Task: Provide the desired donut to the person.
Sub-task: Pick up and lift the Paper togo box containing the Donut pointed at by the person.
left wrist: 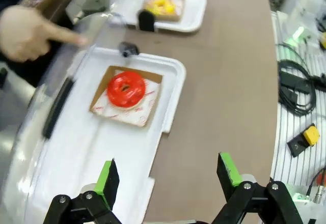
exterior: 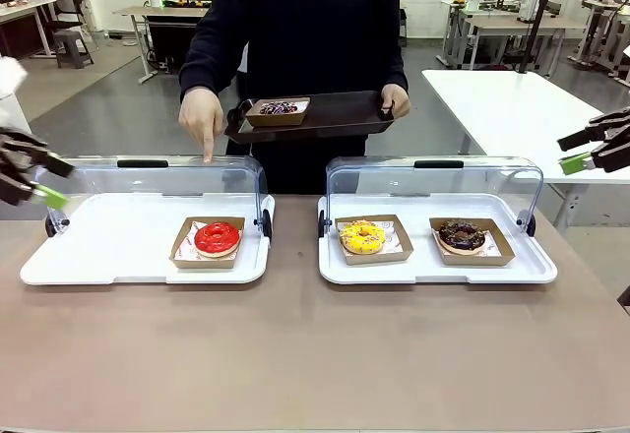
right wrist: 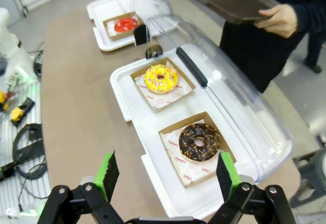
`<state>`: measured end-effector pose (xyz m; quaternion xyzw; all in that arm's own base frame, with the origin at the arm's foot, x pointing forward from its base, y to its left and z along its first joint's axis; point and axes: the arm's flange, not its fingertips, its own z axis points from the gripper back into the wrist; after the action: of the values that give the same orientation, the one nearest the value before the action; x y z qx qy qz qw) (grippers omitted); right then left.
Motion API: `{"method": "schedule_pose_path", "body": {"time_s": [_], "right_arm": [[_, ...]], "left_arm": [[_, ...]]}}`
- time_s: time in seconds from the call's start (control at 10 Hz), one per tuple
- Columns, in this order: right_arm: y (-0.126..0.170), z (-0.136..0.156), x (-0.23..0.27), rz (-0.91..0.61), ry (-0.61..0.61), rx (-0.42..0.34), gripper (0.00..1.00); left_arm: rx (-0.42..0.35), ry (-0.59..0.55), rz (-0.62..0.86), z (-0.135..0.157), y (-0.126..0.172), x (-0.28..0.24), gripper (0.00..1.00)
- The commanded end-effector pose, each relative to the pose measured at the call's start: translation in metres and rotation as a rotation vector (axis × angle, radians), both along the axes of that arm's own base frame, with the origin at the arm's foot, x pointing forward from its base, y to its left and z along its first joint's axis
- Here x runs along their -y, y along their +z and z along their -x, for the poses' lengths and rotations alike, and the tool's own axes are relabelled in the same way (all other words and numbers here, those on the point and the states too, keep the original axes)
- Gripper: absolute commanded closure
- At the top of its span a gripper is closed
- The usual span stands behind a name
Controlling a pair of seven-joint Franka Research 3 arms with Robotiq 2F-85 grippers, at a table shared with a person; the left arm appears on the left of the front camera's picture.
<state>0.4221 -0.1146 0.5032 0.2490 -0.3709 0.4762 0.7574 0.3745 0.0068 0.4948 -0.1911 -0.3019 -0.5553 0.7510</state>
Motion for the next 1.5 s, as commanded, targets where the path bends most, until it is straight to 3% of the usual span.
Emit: {"method": "schedule_pose_path", "body": {"time_s": [0.0,0.2,0.5,0.6,0.8,1.4], "right_arm": [[-0.001,0.000,0.000,-0.001,0.008,-0.005,0.00],[-0.001,0.000,0.000,-0.001,0.008,-0.005,0.00],[-0.001,0.000,0.000,-0.001,0.008,-0.005,0.00],[-0.001,0.000,0.000,-0.001,0.008,-0.005,0.00],[-0.001,0.000,0.000,-0.001,0.008,-0.005,0.00],[-0.001,0.000,0.000,-0.001,0.008,-0.005,0.00]], "left_arm": [[-0.057,-0.094,-0.116,-0.017,-0.026,0.039,0.00],[-0.056,-0.131,-0.231,-0.034,-0.062,0.089,0.00],[0.026,-0.084,-0.402,-0.069,-0.103,0.136,0.00],[0.007,-0.116,-0.376,-0.081,-0.115,0.144,0.00],[0.032,-0.035,-0.471,-0.095,-0.130,0.147,0.00],[0.022,-0.056,-0.575,-0.105,-0.149,0.151,0.00]]}}
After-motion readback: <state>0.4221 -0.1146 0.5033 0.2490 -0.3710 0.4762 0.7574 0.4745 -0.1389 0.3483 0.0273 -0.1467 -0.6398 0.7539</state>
